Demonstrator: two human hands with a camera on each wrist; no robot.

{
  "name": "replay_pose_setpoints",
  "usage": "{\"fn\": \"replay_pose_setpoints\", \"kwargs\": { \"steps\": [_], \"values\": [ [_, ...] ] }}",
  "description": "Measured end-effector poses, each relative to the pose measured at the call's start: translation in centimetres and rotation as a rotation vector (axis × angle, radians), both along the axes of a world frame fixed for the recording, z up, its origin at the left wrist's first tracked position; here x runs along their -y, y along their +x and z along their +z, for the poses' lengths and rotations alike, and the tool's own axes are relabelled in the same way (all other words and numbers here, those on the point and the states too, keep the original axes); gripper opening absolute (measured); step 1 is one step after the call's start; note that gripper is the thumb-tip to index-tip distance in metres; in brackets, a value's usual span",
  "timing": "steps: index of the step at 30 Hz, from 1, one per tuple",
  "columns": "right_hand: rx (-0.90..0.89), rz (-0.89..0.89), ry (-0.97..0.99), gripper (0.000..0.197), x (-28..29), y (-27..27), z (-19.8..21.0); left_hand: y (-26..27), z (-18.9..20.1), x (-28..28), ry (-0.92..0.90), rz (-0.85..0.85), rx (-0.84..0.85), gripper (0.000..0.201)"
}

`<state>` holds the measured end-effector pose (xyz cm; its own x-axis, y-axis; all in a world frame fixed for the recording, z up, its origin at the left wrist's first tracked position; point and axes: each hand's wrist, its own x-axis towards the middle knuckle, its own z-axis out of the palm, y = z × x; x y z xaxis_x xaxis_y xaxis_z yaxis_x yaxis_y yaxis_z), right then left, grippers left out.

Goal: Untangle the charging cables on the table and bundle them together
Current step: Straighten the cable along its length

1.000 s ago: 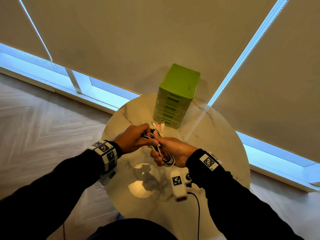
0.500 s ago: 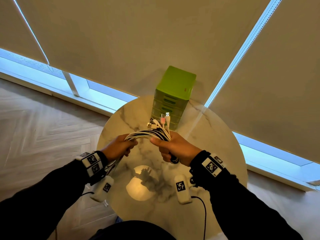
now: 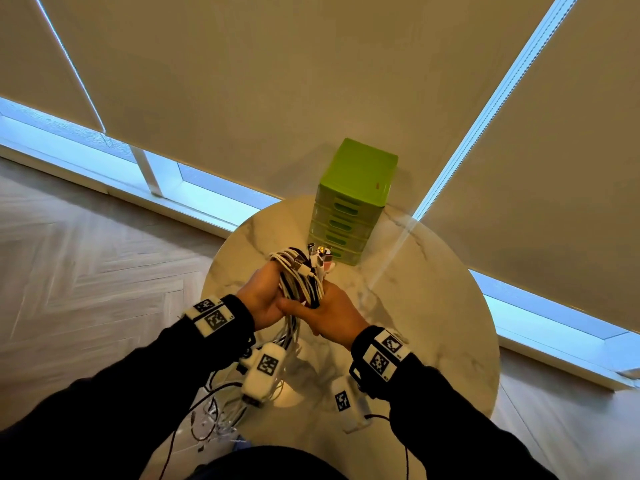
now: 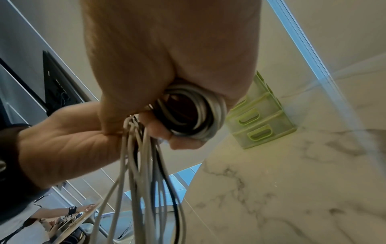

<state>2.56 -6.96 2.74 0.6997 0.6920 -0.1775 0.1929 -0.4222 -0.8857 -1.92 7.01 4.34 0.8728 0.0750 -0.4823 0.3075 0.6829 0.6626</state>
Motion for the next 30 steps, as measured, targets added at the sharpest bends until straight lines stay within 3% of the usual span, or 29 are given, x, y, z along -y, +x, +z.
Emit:
{"fn": "replay_pose_setpoints", "kwargs": {
  "steps": [4, 7, 10, 13, 16, 19, 23, 26, 30],
  "values": [
    [-0.053, -0.068, -0.016, 0.02, -0.6, 0.1, 0.2, 0.2, 0.2, 0.3, -0.054, 0.041, 0.017, 0.041],
    [-0.123, -0.075, -0.068, 0.008, -0.8, 0.1, 0.9, 0.3, 0.5, 0.3, -0.011, 0.077, 0.007, 0.036],
    [-0.216, -0.048, -0.086, 0.009, -1.0, 0.0, 0.9, 0.4, 0.5, 0.1, 0.036, 0.047, -0.029, 0.036],
    [-0.262, -0.074, -0.047, 0.009, -1.2, -0.2, 0.2, 0.5, 0.4, 0.2, 0.142, -0.016, -0.019, 0.058],
    [-0.31, -0.093, -0.039, 0.017, -1.2, -0.4, 0.2, 0.5, 0.3, 0.3, 0.327, -0.072, -0.002, 0.046],
    [-0.362, -0.097, 0.04, 0.017, -1.1, -0.8, 0.4, 0.5, 0.0, 0.1, 0.492, -0.132, 0.008, 0.04],
    [-0.588, -0.157, 0.227, 0.029, -0.9, -1.5, -0.1, 1.0, 0.0, 0.0, 0.697, -0.21, 0.065, 0.037],
    [-0.663, -0.214, 0.298, 0.02, -0.7, -1.7, -0.2, 1.1, 0.5, 0.0, 0.733, -0.23, 0.125, 0.036],
    [-0.62, -0.341, 0.355, 0.016, -0.4, -1.1, 0.4, 0.0, 0.3, -0.5, 0.683, -0.333, 0.217, 0.038]
  ]
}}
